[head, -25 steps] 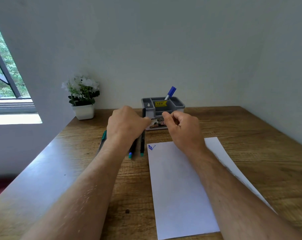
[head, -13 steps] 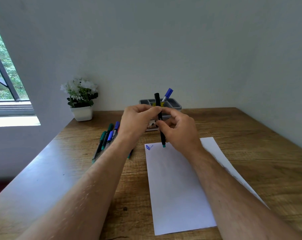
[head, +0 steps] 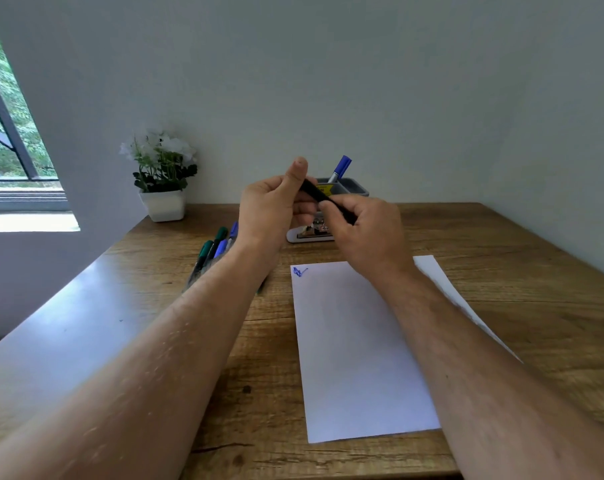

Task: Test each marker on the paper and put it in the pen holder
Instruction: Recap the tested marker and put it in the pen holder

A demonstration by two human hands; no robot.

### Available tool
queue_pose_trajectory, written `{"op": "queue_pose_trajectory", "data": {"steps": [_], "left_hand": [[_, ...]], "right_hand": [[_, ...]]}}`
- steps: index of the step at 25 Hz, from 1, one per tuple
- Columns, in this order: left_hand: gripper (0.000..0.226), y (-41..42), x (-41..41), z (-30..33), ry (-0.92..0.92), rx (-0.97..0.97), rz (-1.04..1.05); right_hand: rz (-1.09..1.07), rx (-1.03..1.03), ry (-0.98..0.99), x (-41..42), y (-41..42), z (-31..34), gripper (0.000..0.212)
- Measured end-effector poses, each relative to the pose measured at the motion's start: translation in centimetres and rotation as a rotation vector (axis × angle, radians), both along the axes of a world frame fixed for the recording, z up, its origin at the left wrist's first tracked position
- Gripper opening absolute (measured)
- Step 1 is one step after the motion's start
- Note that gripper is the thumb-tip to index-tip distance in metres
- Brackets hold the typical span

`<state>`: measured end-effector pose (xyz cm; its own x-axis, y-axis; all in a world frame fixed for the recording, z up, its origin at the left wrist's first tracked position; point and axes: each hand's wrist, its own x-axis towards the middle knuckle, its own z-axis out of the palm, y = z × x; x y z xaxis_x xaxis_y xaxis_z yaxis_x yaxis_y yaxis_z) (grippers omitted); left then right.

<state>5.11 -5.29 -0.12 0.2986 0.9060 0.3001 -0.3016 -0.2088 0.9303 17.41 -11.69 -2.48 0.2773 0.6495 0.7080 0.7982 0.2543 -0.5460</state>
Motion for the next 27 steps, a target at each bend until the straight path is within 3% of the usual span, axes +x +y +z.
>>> {"op": "queue_pose_trajectory", "data": {"steps": [13, 17, 21, 27], "left_hand": [[0.027, 1.0, 0.1, -0.4, -0.06, -0.116, -0.043], [0.02, 1.3, -0.2, 0.1, -0.198, -0.201, -0.036], [0.023, 1.4, -1.3, 0.4, -0.39, -0.361, -0.081], [0.016, 0.9, -1.0, 0.6, -0.467, -0.44, -0.126]], "right_hand": [[-0.179, -0.076, -0.062, 1.1, 0.5, 0.2, 0.046], [-0.146, -0.102, -0.027, 1.1, 0.7, -0.2, 0.029], [-0.038, -0.062, 0.201, 1.0, 0.7, 0.1, 0.033], [0.242, -0.045, 0.486, 0.5, 0.3, 0.4, 0.036]]}}
